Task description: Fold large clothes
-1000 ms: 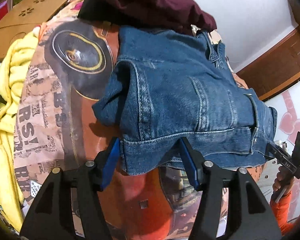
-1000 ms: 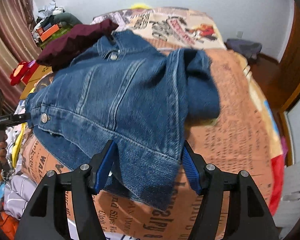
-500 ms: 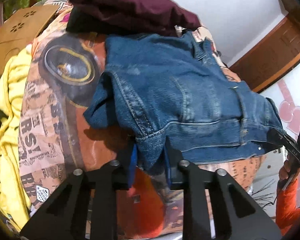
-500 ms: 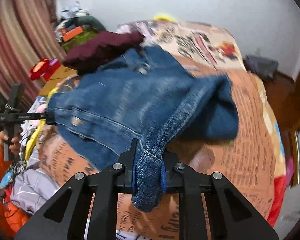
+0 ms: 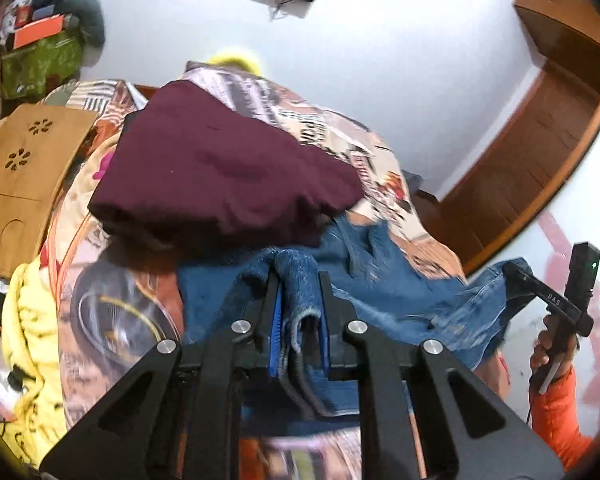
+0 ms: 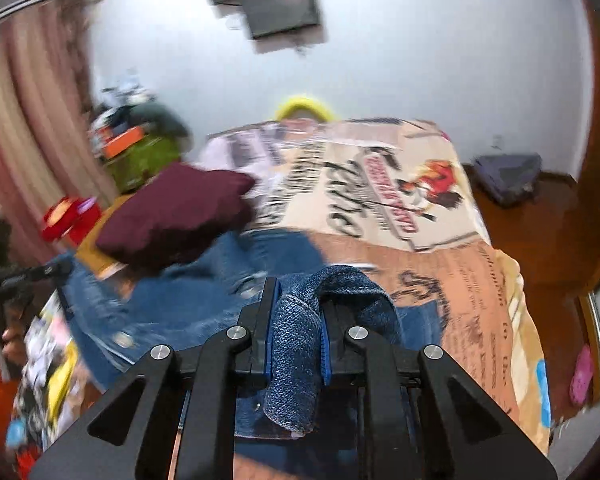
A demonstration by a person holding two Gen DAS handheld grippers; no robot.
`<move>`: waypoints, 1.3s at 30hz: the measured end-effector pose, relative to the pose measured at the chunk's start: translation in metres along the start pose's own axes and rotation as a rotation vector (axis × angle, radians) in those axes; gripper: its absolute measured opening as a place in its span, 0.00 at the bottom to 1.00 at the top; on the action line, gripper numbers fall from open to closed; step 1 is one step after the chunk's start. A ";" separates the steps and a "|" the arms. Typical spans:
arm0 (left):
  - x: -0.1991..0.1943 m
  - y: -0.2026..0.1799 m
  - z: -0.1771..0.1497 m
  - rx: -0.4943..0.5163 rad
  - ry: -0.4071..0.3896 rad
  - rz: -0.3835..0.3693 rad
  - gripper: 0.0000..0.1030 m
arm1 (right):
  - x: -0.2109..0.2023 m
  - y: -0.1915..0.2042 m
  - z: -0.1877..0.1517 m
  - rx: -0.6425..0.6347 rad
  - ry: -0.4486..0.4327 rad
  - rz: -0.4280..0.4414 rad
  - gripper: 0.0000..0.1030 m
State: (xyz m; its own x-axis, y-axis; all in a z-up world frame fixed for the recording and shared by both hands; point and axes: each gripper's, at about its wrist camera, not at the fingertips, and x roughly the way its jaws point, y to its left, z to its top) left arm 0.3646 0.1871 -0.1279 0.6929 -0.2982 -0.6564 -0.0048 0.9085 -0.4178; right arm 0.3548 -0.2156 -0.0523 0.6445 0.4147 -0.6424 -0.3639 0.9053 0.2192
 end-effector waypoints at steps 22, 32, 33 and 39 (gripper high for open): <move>0.020 0.019 -0.009 0.112 0.076 0.217 0.43 | 0.027 0.004 -0.024 -0.144 0.144 -0.187 0.28; 0.033 -0.023 -0.062 0.224 0.227 0.135 0.46 | 0.000 0.031 -0.043 -0.189 0.164 -0.077 0.49; 0.040 -0.028 -0.070 0.243 0.250 0.140 0.46 | 0.004 0.032 -0.046 -0.188 0.186 -0.069 0.49; 0.078 -0.034 -0.094 0.299 0.353 0.154 0.46 | 0.038 0.039 -0.077 -0.189 0.370 -0.007 0.50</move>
State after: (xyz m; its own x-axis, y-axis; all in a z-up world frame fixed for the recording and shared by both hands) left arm 0.3510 0.1047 -0.2243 0.4136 -0.1873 -0.8910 0.1546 0.9788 -0.1341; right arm 0.3133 -0.1713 -0.1246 0.3747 0.3162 -0.8716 -0.4998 0.8606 0.0974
